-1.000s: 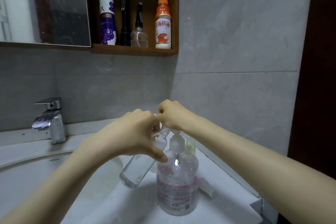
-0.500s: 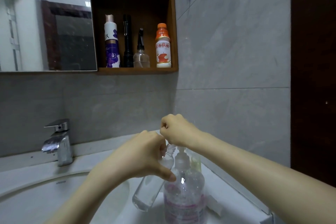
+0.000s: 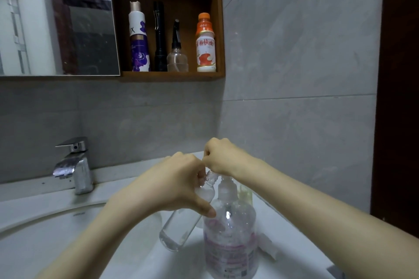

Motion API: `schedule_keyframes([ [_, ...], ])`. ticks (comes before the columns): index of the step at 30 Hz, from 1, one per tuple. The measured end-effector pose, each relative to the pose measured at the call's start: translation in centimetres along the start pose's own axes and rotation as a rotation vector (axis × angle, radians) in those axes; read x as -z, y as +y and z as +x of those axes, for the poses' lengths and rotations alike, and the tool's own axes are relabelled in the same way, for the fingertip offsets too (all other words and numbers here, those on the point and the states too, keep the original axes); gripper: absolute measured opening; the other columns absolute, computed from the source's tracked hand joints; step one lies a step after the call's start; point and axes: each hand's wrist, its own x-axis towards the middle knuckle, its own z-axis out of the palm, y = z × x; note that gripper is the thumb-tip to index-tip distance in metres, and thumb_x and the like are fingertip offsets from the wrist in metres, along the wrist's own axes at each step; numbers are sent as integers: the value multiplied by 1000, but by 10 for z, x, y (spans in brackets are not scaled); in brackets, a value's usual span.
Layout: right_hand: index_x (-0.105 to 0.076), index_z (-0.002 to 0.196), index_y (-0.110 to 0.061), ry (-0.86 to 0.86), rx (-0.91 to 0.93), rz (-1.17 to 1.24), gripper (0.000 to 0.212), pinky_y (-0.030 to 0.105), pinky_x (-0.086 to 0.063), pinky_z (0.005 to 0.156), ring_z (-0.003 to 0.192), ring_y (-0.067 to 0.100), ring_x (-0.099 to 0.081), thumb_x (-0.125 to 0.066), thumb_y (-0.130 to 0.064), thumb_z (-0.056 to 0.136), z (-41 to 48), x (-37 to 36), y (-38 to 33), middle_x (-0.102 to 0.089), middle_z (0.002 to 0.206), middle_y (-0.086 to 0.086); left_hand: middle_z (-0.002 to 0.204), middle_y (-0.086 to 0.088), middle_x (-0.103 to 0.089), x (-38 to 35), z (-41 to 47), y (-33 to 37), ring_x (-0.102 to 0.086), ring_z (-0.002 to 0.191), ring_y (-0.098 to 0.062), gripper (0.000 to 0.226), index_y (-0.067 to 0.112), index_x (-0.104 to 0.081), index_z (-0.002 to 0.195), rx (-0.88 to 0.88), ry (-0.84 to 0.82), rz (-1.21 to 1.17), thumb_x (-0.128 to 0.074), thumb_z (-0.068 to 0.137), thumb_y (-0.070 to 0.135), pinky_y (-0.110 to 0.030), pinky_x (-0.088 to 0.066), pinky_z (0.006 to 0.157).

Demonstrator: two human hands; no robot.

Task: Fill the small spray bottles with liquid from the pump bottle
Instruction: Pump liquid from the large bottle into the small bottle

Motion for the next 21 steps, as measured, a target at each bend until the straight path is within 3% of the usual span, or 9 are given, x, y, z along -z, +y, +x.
schedule_keyframes([
  [6, -57, 100, -11, 9, 17, -1, 19, 33, -41, 75, 90, 33, -55, -44, -12, 87, -2, 3, -1, -58, 111, 12, 97, -7, -67, -3, 0, 1, -57, 88, -22, 55, 8, -62, 90, 5, -10, -28, -79, 62, 52, -31, -40, 63],
  [13, -57, 102, -13, 86, 70, -45, 22, 32, -37, 74, 99, 35, -54, -40, -15, 88, -2, 14, -3, -56, 114, 13, 97, -5, -67, 2, 3, 1, -57, 86, -20, 54, 10, -61, 90, -1, 3, -39, -79, 61, 52, -35, -45, 69],
  [16, -53, 90, -14, 50, 62, -10, 11, 33, -40, 72, 86, 33, -51, -42, -13, 87, 1, 13, -6, -58, 109, 14, 98, -9, -68, 3, 4, -4, -55, 80, -21, 58, 8, -61, 90, 12, 7, -42, -80, 60, 53, -37, -45, 68],
  [21, -56, 87, -11, 35, 35, 72, 15, 37, -52, 81, 93, 35, -61, -42, -8, 82, 5, 7, -4, -63, 99, 16, 93, -9, -67, 3, 3, -3, -51, 76, -19, 57, 7, -61, 88, 3, 20, -19, -79, 60, 53, -34, -40, 63],
])
